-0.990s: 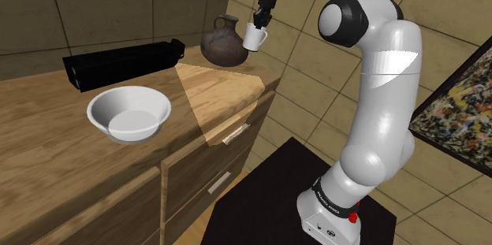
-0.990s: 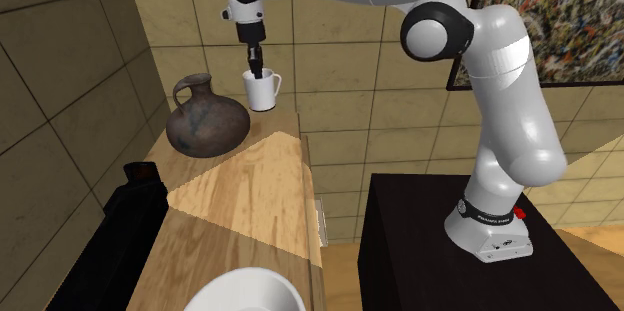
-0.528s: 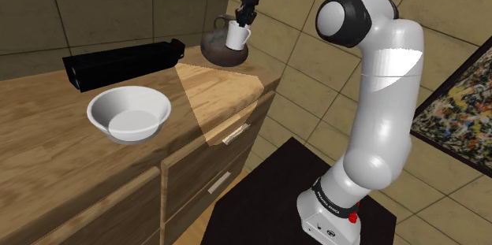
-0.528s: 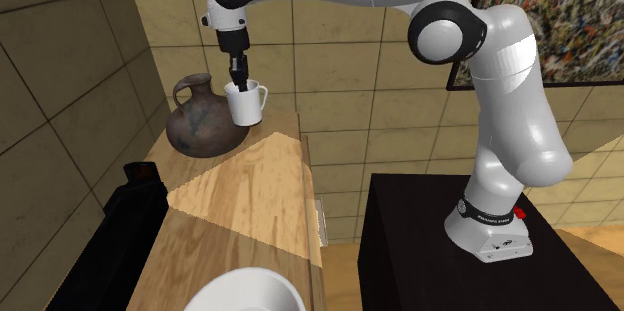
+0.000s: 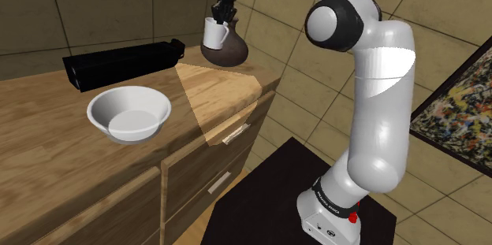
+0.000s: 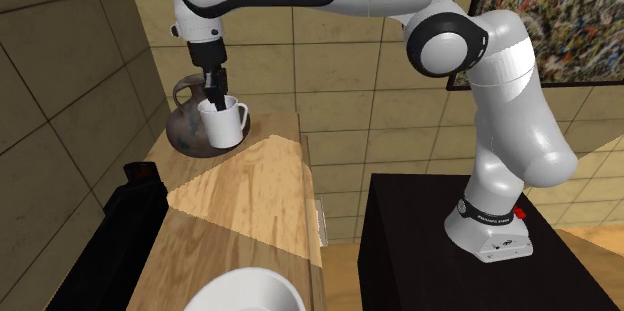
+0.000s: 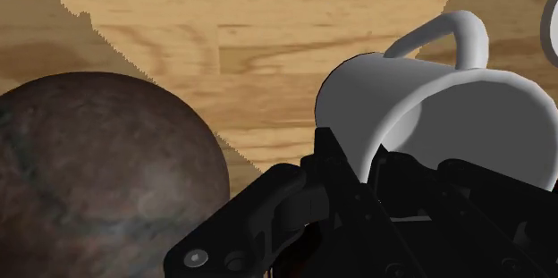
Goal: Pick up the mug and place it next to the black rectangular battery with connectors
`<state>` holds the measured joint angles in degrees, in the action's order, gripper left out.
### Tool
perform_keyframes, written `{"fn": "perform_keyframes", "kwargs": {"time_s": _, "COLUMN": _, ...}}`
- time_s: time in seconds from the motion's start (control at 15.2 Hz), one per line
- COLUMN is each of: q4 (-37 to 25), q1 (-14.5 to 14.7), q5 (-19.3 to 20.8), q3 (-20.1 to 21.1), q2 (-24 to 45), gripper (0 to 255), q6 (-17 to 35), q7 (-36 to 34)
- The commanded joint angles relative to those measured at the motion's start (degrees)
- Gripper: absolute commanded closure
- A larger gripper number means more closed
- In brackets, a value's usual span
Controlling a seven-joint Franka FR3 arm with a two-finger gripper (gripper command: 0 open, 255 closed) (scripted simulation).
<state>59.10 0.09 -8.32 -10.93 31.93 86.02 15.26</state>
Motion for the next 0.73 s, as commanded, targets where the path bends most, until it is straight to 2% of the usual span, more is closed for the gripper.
{"fn": "perform_keyframes", "kwargs": {"time_s": 0.0, "q4": -3.7, "q1": 1.4, "q5": -0.2, "q3": 0.7, "q2": 2.3, "gripper": 255, "q6": -1.3, "q7": -2.5}}
{"fn": "perform_keyframes", "kwargs": {"time_s": 0.2, "q4": -10.3, "q1": 3.3, "q5": -0.5, "q3": 1.6, "q2": 6.2, "gripper": 255, "q6": -3.7, "q7": -5.9}}
{"fn": "perform_keyframes", "kwargs": {"time_s": 0.33, "q4": -17.2, "q1": 4.4, "q5": -0.8, "q3": 2.2, "q2": 10.2, "gripper": 255, "q6": -6.4, "q7": -8.3}}
{"fn": "perform_keyframes", "kwargs": {"time_s": 0.66, "q4": -7.3, "q1": 5.3, "q5": -0.4, "q3": 1.9, "q2": 6.8, "gripper": 255, "q6": 0.0, "q7": -7.7}}
